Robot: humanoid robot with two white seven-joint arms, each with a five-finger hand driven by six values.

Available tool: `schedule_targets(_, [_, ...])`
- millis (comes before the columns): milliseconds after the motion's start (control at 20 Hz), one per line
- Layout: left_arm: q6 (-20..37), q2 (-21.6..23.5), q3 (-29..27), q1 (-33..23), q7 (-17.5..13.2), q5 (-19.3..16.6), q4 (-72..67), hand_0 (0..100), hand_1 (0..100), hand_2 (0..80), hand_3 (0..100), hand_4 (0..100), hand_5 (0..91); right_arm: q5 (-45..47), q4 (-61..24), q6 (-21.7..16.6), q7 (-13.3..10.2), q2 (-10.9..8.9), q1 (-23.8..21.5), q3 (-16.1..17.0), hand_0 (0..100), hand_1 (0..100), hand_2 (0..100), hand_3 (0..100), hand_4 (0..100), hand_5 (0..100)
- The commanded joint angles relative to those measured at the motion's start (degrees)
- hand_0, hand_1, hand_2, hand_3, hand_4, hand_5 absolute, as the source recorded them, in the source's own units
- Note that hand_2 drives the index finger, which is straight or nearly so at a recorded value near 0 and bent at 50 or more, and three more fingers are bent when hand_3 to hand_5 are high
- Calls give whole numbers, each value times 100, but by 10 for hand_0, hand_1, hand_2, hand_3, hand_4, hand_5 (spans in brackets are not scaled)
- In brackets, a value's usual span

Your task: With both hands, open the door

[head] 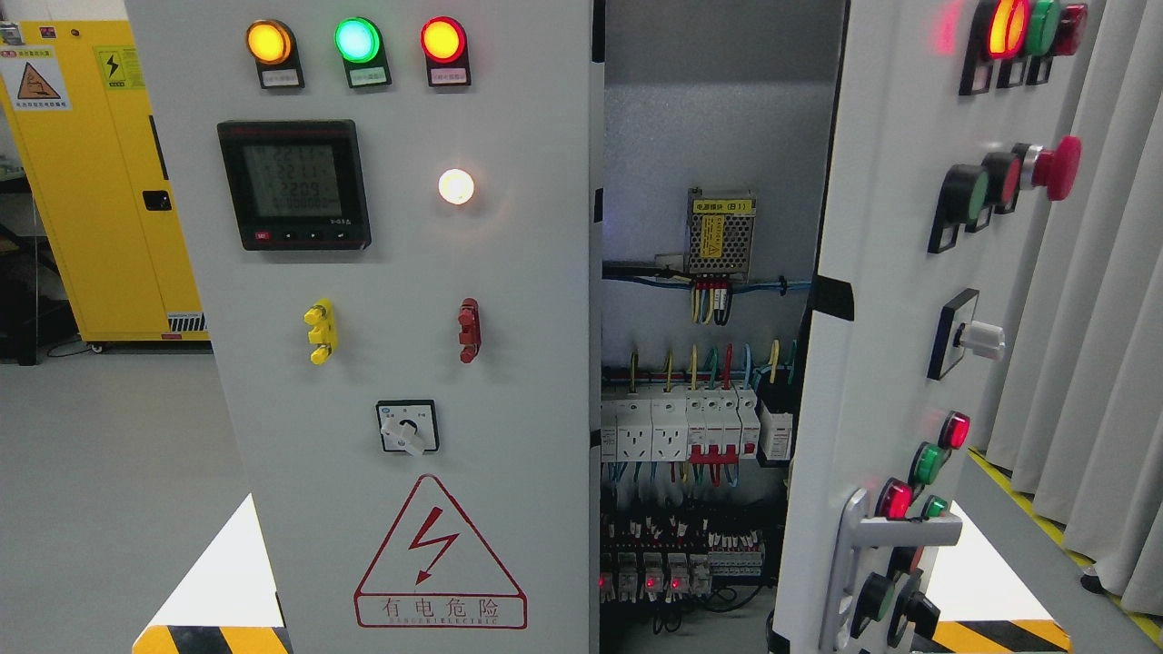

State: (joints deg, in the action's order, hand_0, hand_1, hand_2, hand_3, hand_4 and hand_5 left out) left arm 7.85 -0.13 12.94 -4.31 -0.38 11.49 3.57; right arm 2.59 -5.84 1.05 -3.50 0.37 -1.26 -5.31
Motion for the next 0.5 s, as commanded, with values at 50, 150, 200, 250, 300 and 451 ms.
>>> schedule_targets(50, [-2, -5, -11, 70, 3, 2, 30, 120, 556, 0, 0, 0, 0, -4, 145, -8, -11, -64, -32, -137, 0, 500, 40, 0, 0, 0])
schedule_targets(150, [-2, 22, -11, 176, 3, 11, 30, 120, 556, 0, 0, 0, 0, 5, 162, -8, -11, -64, -15, -128, 0, 500, 40, 0, 0, 0])
schedule_targets(200, [-2, 22, -11, 202, 3, 2, 30, 120, 556, 0, 0, 0, 0, 5, 162, 0, -11, -64, -6, -128, 0, 500, 40, 0, 0, 0])
schedule_targets(250, [-2, -4, -11, 203, 3, 2, 30, 120, 556, 0, 0, 0, 0, 5, 154, 0, -11, -64, -6, -128, 0, 500, 40, 0, 0, 0])
schedule_targets(300, [-2, -13, -11, 203, 3, 2, 30, 120, 556, 0, 0, 0, 0, 5, 162, 0, -2, -55, -6, -120, 0, 500, 40, 0, 0, 0])
schedule_targets(451, [15, 22, -11, 272, 3, 2, 65, 120, 556, 0, 0, 0, 0, 14, 154, 0, -11, -55, -6, -119, 0, 500, 40, 0, 0, 0])
